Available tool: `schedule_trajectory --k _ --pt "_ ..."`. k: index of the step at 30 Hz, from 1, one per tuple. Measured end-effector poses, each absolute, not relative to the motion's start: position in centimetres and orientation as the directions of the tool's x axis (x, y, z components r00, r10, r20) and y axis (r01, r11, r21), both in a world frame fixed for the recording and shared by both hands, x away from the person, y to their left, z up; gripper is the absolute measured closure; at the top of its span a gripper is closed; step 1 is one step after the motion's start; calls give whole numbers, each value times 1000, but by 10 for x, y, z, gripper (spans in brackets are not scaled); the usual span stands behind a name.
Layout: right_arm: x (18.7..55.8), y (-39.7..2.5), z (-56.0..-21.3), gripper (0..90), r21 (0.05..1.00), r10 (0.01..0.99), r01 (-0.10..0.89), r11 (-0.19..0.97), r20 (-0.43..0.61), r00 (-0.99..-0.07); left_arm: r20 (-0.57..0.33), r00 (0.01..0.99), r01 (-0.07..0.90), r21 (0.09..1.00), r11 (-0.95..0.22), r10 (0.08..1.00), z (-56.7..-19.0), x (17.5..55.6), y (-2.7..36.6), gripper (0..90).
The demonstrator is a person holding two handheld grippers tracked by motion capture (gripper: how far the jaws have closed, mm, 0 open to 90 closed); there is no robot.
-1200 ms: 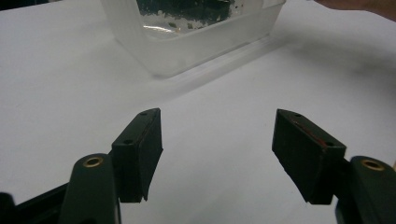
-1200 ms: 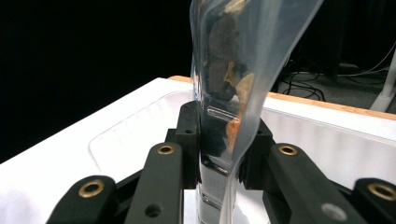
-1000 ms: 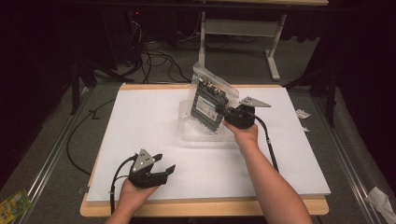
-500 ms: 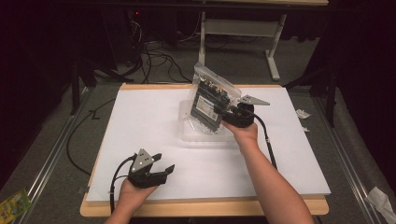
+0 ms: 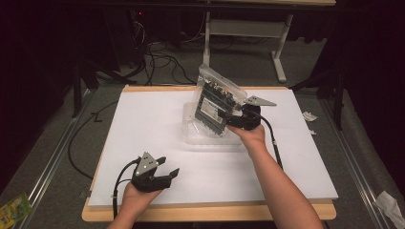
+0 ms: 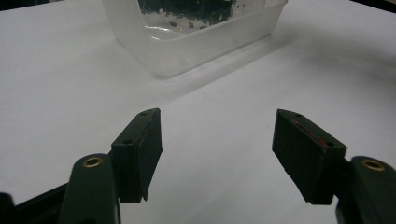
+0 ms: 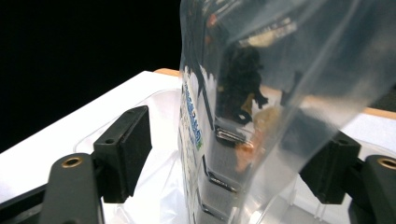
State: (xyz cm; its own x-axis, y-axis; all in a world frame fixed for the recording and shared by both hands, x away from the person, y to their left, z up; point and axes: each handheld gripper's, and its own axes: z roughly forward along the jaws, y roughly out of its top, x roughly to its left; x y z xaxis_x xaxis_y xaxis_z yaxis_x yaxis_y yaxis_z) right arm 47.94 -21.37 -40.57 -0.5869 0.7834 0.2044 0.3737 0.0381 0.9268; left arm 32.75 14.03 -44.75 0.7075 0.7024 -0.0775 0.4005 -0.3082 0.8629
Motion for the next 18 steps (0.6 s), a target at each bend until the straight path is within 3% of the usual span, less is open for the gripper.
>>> schedule_trajectory --k 18 --pt "448 -238 -391 189 929 803 365 61 171 -570 -76 710 396 865 -308 700 -447 326 142 336"
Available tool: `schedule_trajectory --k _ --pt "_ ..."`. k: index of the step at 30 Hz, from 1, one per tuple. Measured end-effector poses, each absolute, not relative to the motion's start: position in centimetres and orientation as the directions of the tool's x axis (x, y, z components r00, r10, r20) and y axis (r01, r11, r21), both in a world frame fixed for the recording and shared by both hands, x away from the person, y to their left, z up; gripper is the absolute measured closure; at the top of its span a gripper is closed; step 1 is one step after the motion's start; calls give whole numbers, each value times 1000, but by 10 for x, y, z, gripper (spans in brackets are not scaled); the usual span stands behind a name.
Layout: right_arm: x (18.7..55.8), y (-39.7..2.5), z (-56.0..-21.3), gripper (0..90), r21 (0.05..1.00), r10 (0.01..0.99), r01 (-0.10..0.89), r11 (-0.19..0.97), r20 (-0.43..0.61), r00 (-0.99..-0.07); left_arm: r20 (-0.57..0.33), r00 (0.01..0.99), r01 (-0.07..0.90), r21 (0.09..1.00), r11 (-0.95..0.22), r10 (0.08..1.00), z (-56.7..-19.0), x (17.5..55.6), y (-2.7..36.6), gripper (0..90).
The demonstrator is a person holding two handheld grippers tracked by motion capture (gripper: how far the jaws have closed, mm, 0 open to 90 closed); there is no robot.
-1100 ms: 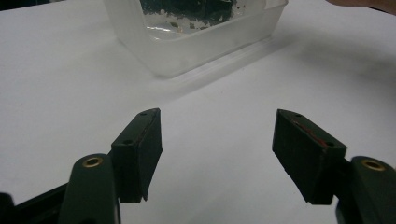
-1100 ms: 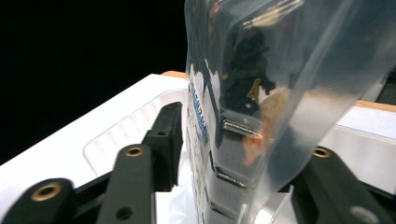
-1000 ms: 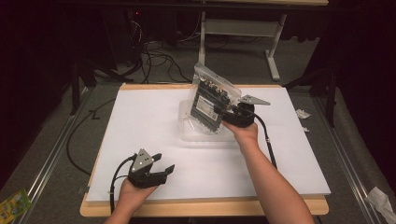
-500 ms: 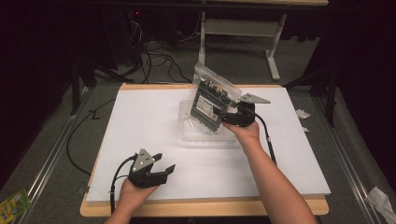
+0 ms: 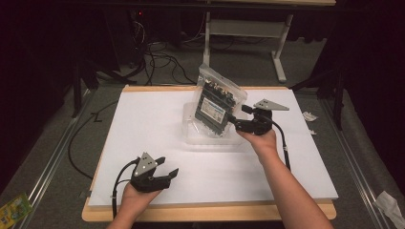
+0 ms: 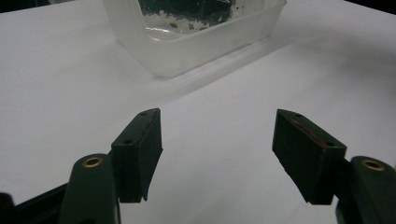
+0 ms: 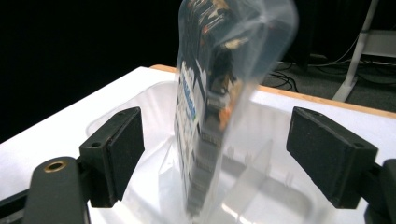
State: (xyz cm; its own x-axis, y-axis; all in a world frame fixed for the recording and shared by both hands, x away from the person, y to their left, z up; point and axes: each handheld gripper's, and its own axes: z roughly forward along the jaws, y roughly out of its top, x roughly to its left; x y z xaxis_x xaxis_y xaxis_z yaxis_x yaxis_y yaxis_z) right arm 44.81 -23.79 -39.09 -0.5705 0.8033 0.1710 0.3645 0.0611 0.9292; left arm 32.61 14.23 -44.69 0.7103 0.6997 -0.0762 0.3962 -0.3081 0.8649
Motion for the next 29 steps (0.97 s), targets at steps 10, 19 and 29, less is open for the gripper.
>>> schedule_trajectory --k 10,19,29 --pt "381 -279 -399 176 931 815 358 66 157 -558 -70 716 391 865 -315 695 -448 325 142 335" --pt "307 -326 -430 136 939 859 335 79 107 -501 -76 732 380 870 -314 677 -450 323 139 335" --pt "296 -336 -444 130 928 864 365 71 126 -487 -94 710 404 866 -294 698 -451 324 137 331"
